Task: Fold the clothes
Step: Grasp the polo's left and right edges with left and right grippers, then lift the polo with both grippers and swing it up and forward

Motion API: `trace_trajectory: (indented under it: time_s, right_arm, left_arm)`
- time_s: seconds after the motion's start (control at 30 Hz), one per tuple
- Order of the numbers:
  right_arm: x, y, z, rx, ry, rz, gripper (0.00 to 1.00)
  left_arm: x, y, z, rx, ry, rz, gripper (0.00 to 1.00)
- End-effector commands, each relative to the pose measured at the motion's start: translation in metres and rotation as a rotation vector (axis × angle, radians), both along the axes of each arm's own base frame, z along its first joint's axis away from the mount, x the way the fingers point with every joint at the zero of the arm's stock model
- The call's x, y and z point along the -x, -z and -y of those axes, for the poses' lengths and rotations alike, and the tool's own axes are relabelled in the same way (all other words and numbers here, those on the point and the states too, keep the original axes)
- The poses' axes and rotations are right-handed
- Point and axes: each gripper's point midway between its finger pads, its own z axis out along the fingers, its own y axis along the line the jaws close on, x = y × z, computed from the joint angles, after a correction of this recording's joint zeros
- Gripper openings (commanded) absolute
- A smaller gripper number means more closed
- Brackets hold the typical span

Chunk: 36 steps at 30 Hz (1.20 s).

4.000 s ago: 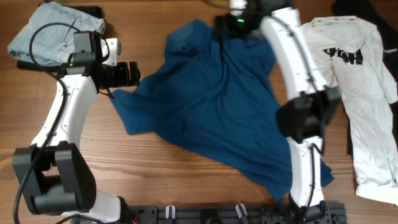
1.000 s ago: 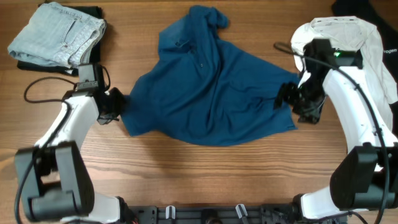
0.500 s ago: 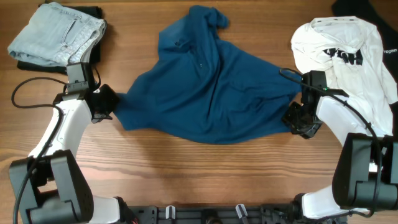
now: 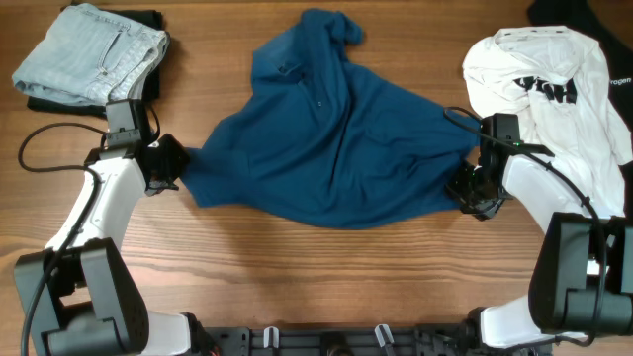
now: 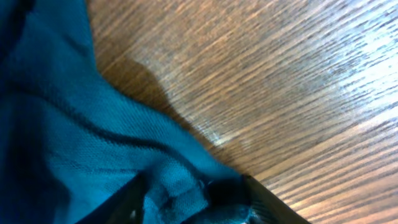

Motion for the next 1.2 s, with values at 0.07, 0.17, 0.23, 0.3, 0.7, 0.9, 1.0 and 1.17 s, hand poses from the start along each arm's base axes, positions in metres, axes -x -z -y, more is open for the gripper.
trace_trajectory:
  time_s: [0.07,0.17,0.23,0.3,0.7,0.9,1.0,1.17]
  right_arm:
    - [0.015,0.018,-0.006,-0.03,-0.007,-0.028,0.22]
    - [-0.003,0.004,-0.007,-0.04,-0.031,0.02,0.04]
    - [-0.031,-0.033,-0.004,-0.028,-0.069,0.105,0.04]
    - [-0.06,-0.082,0.001,0.002,-0.088,0.222,0.04]
    - [-0.108,-0.347,0.043,0.193,-0.157,0.751,0.04]
    - [-0.088,-0.449,0.05,0.288,-0.176,0.959,0.04]
    - [-0.071,-0.488,0.054,0.34,-0.175,1.04,0.04]
    - [-0.037,-0.538,0.05,0.393,-0.17,1.147,0.04]
  left_arm:
    - [0.001,-0.002,-0.006,-0.014,-0.024,0.003,0.04]
    - [-0.004,-0.015,-0.007,-0.019,-0.024,0.036,0.04]
    - [-0.014,-0.057,-0.01,-0.042,-0.018,0.114,0.04]
    - [-0.022,-0.108,-0.015,-0.091,-0.011,0.222,0.04]
    - [0.008,-0.339,-0.033,-0.302,-0.126,0.813,0.04]
    - [0.037,-0.457,-0.028,-0.382,-0.116,1.085,0.04]
    - [0.061,-0.516,-0.023,-0.433,-0.112,1.229,0.04]
    - [0.098,-0.574,-0.016,-0.477,-0.116,1.373,0.04]
